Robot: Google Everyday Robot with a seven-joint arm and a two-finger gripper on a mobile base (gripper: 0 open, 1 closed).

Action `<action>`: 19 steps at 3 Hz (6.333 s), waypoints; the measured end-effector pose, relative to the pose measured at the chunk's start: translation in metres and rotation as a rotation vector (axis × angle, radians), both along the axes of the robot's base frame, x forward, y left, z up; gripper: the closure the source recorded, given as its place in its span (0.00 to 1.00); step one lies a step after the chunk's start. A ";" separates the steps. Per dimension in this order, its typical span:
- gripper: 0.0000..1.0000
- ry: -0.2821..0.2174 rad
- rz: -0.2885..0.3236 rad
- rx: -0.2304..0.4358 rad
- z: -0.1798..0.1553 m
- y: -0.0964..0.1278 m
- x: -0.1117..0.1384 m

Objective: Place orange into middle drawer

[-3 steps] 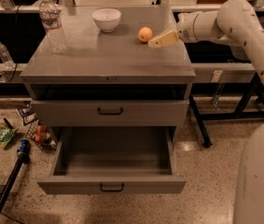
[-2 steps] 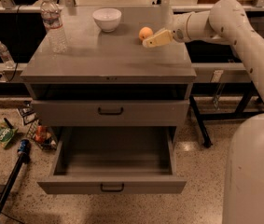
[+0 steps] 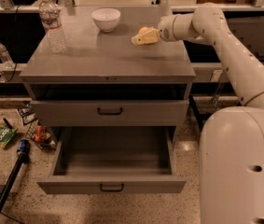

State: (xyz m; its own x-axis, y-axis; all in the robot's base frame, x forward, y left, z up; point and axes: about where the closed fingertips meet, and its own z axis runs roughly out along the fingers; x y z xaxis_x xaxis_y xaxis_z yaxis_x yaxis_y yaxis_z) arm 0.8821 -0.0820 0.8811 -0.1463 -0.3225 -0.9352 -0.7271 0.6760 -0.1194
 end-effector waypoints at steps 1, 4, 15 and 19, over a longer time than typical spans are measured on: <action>0.00 0.004 -0.026 0.049 -0.008 0.010 0.020; 0.19 0.005 -0.083 0.088 -0.030 0.012 0.053; 1.00 0.127 0.315 0.124 -0.022 0.073 -0.210; 1.00 0.391 0.232 0.119 -0.178 0.058 -0.302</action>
Offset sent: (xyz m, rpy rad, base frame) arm 0.0637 0.0084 -0.0162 0.1101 -0.0085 -0.1014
